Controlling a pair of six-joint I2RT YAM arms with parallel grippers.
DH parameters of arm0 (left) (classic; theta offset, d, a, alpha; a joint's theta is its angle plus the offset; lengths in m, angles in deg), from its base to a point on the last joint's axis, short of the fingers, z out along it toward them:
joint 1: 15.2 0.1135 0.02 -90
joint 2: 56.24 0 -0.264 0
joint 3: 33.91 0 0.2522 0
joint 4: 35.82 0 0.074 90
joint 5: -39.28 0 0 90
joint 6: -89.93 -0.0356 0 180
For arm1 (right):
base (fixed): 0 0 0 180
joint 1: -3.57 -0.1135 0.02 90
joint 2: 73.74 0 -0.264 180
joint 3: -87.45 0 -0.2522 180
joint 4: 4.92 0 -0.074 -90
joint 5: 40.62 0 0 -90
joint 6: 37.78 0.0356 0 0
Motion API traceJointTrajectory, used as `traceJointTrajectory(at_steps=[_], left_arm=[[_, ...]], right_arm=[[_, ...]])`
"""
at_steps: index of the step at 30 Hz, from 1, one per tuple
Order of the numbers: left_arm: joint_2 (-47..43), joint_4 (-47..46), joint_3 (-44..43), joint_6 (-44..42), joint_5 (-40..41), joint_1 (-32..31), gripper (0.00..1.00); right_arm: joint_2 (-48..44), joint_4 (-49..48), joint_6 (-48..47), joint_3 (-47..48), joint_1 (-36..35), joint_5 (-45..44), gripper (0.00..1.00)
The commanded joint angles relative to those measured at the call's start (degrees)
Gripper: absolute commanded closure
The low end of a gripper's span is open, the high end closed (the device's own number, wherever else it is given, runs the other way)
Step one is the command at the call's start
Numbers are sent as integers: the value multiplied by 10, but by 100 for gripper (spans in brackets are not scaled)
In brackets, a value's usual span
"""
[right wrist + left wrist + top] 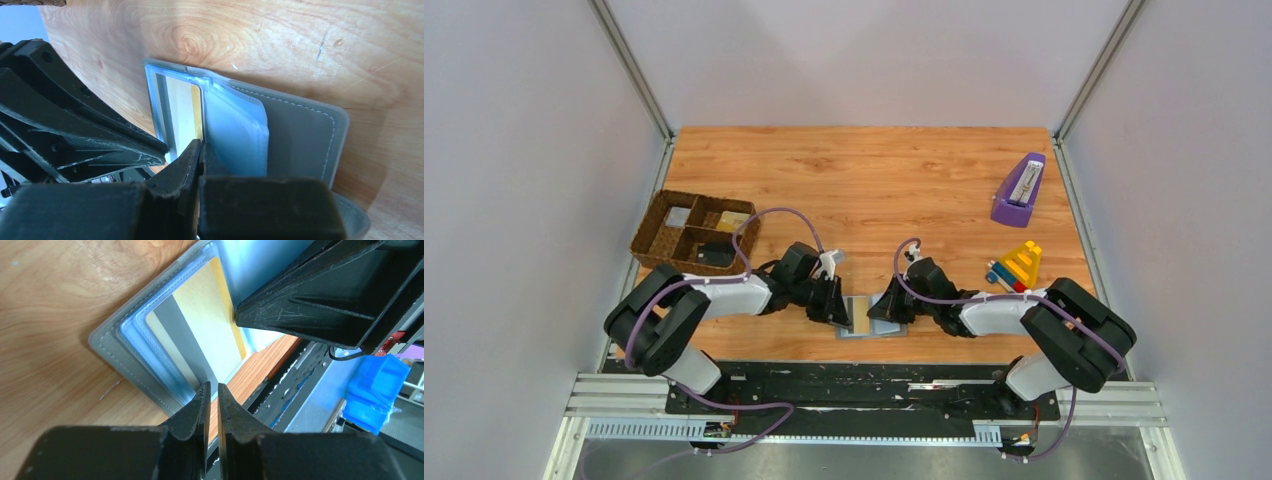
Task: Take the credit cards out of the card holder
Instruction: Remove the credit card from the card holder.
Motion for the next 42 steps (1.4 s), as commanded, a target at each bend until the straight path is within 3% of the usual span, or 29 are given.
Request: traceJointTrajectory(at_steps=[1, 5, 7, 16, 28, 35, 42], left_arm=[[-50, 41, -10, -4, 45, -4, 81], [-71, 81, -22, -15, 67, -4, 83], [-66, 89, -27, -23, 74, -4, 85], [-3, 57, -30, -28, 59, -4, 91], [16, 59, -26, -35, 61, -4, 92], [26, 55, -26, -34, 56, -4, 92], [35, 57, -27, -36, 57, -4, 92]], right_arm=[[-16, -16, -7, -3, 2, 3, 100], [-22, 14, -12, 11, 2, 1, 83], [-23, 23, -14, 16, 2, 0, 80], [-17, 43, -19, 31, 2, -5, 76], [3, 33, -22, 36, 2, 13, 74], [-1, 5, -23, 25, 3, 33, 78], [-18, -52, -23, -3, 19, 72, 100]])
